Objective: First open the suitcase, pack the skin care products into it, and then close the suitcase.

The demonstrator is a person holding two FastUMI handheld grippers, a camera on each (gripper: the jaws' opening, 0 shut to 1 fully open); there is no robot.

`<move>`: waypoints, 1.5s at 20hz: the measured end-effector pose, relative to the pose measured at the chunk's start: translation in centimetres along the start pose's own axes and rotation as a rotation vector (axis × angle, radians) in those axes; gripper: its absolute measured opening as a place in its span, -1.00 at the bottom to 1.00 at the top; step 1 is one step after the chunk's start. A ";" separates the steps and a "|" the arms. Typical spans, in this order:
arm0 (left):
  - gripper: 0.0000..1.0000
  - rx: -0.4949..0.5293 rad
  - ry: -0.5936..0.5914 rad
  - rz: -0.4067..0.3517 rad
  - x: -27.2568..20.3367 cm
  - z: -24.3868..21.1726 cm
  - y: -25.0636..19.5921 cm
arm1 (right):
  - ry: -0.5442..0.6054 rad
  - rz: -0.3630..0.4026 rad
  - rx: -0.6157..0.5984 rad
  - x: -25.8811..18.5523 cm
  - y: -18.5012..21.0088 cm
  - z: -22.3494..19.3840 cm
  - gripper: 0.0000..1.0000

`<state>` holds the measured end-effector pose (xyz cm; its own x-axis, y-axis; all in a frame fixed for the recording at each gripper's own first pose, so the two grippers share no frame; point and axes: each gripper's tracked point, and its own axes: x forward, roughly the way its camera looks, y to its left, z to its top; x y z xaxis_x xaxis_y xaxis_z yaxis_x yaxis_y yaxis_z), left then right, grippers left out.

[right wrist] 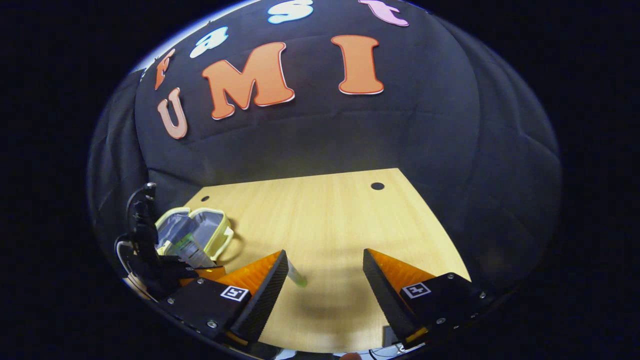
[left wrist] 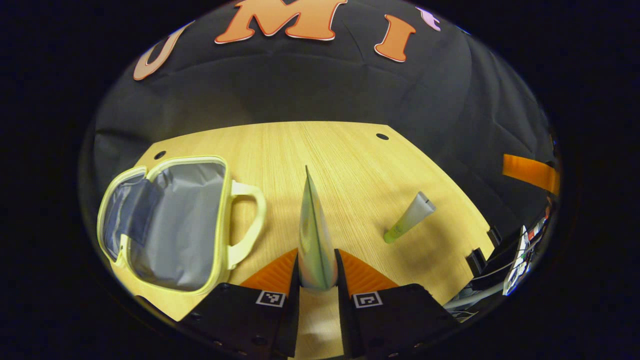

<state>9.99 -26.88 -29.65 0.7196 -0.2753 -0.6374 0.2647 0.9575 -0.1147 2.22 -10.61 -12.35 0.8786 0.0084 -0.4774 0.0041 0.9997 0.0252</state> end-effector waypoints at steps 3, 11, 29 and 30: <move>-0.31 -0.018 -0.014 0.034 -3.6 0.6 1.6 | -0.015 0.056 -0.041 2.2 2.4 0.0 0.92; -0.31 -0.083 -0.026 0.142 -9.2 -0.8 6.8 | 0.137 0.163 -0.178 8.9 6.2 -7.5 0.92; -0.31 -0.137 -0.008 0.161 -11.4 0.1 10.2 | 0.333 0.140 -0.276 10.1 5.6 -12.5 -0.43; -0.31 -0.128 0.006 0.148 -12.0 0.8 10.7 | 0.342 0.145 -0.248 9.4 6.2 -12.0 -0.43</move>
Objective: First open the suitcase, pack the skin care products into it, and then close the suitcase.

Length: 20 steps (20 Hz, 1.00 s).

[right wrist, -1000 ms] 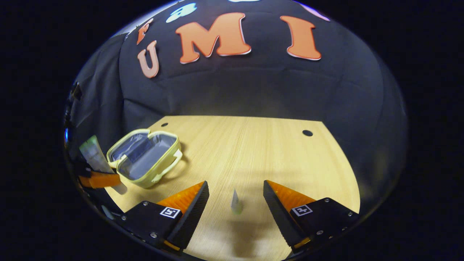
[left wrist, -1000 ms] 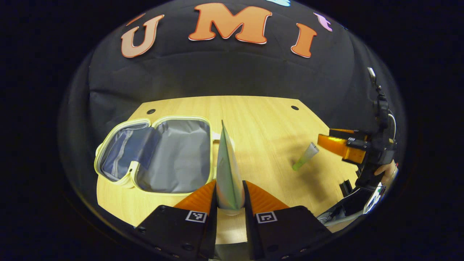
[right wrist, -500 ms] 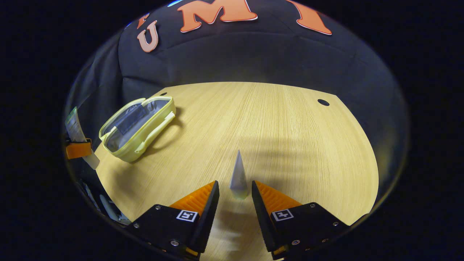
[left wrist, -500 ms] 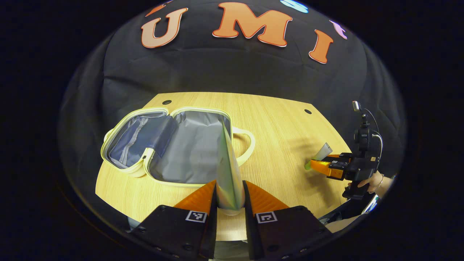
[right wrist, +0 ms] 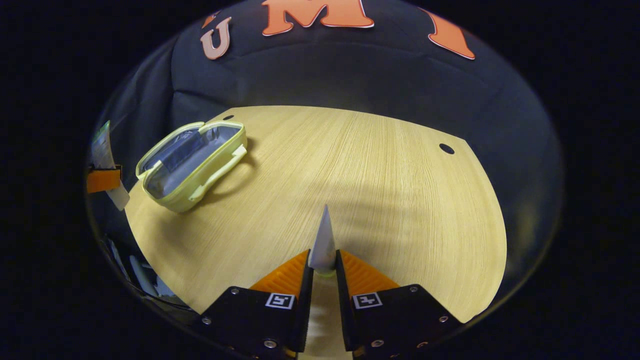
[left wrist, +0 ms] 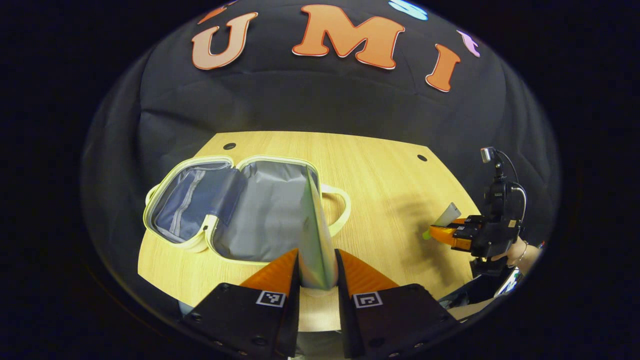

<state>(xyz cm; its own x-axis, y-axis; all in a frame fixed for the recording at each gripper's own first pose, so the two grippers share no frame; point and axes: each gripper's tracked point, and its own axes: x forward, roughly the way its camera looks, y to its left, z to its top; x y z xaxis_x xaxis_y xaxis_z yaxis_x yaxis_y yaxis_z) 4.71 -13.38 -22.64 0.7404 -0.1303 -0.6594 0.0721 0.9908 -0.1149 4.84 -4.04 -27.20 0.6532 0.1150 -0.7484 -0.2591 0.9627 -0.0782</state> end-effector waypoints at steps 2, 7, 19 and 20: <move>-0.31 0.013 0.035 -0.003 -0.4 1.5 2.0 | -0.010 0.017 0.049 -1.4 1.0 1.1 -0.43; -0.31 0.042 0.198 -0.076 1.7 4.0 6.4 | -0.013 0.058 0.152 -4.5 3.5 2.4 -0.43; -0.31 0.129 0.564 -0.110 12.7 1.7 11.9 | 0.049 0.013 0.282 -6.6 6.6 1.0 -0.43; -0.29 0.139 0.576 -0.108 13.4 1.2 12.4 | 0.052 0.006 0.293 -6.7 6.7 0.9 -0.43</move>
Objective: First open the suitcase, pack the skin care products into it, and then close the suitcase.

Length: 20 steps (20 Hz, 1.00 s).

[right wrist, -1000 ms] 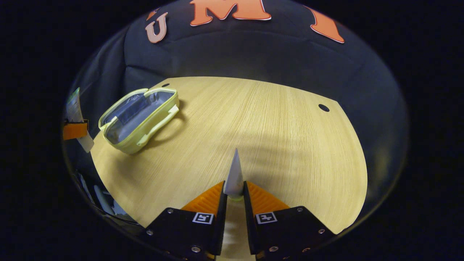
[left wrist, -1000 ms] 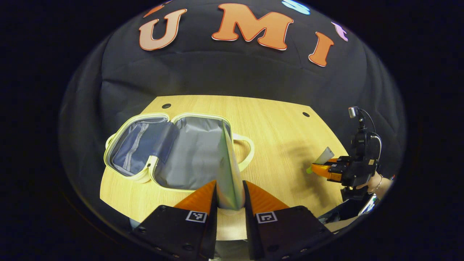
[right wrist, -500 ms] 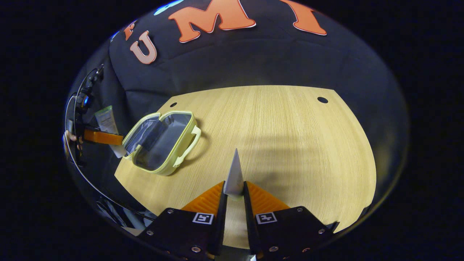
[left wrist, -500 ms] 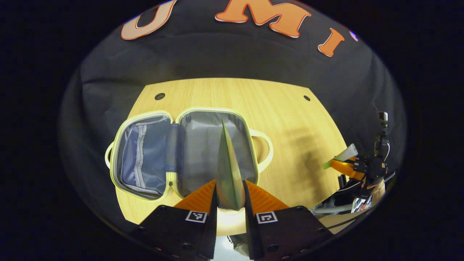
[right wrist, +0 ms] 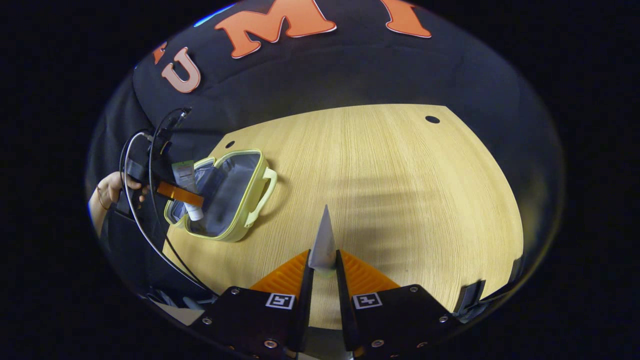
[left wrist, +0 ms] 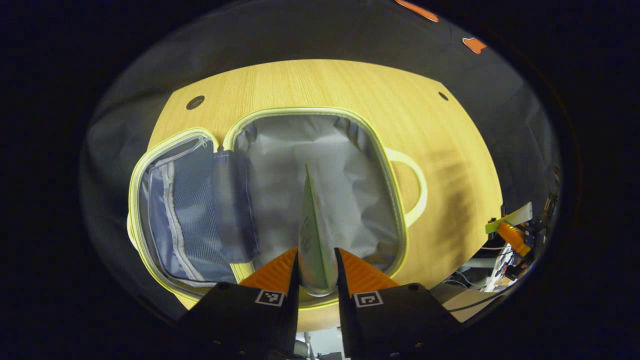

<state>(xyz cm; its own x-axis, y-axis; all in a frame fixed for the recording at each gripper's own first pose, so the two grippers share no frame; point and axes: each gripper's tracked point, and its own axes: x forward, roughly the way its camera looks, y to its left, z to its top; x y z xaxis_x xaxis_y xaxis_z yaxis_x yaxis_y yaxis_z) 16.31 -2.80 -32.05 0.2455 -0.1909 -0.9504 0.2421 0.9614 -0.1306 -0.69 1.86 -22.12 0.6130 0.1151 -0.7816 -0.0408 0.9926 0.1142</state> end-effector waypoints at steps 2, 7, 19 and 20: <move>-0.21 0.010 0.020 -0.009 0.9 -0.3 0.4 | -0.001 -0.014 0.019 -0.1 0.2 -0.1 -0.43; 0.99 0.038 -0.026 0.005 0.1 0.4 1.7 | -0.015 -0.018 0.048 -0.5 1.5 0.1 -0.43; 0.96 -0.069 -0.331 0.065 -8.3 -5.1 8.5 | 0.009 0.267 -0.018 0.8 17.3 8.1 -0.43; 0.96 -0.099 -0.368 0.097 -9.4 -5.6 9.8 | 0.044 0.306 -0.027 1.6 19.5 8.1 -0.43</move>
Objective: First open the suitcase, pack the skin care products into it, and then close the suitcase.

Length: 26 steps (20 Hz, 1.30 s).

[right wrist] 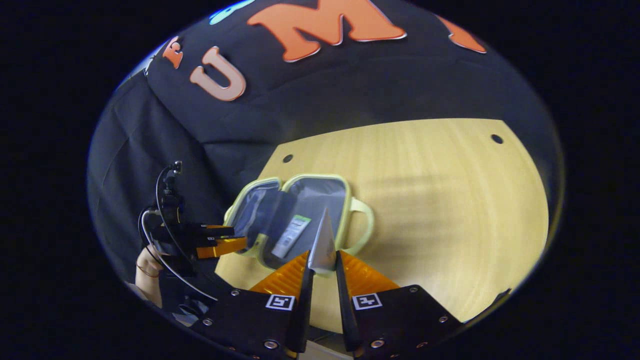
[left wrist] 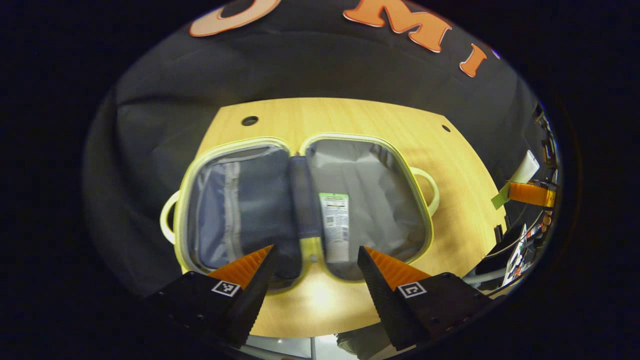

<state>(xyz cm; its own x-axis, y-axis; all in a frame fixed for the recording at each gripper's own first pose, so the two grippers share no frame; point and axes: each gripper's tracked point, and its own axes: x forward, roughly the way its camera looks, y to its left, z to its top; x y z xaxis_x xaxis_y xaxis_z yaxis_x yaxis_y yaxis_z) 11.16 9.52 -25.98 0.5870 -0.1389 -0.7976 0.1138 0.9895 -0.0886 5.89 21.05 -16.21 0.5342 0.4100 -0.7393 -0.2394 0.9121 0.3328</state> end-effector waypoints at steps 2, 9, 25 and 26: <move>0.96 -0.055 -0.045 0.008 -2.6 -0.6 1.7 | 0.095 0.022 -0.003 3.7 1.9 -0.7 -0.44; 0.96 -0.189 -0.101 0.075 -6.5 -4.7 7.7 | 0.379 0.011 0.087 12.1 3.9 -5.3 -0.44; 0.96 -0.336 -0.047 0.091 -4.3 -8.6 17.5 | 0.315 -0.086 0.146 15.8 2.8 -4.2 0.92; 0.96 -0.362 -0.059 0.091 -3.8 -8.1 18.6 | 0.303 -0.067 0.153 15.6 3.5 -4.0 0.92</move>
<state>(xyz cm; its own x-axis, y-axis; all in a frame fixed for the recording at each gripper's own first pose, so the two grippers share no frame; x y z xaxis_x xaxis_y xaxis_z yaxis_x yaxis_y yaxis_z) 4.51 28.78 -29.45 0.6278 -0.0419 -0.7773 -0.2251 0.9461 -0.2327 10.16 30.60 -28.92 0.2737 0.3516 -0.8953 -0.0756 0.9358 0.3444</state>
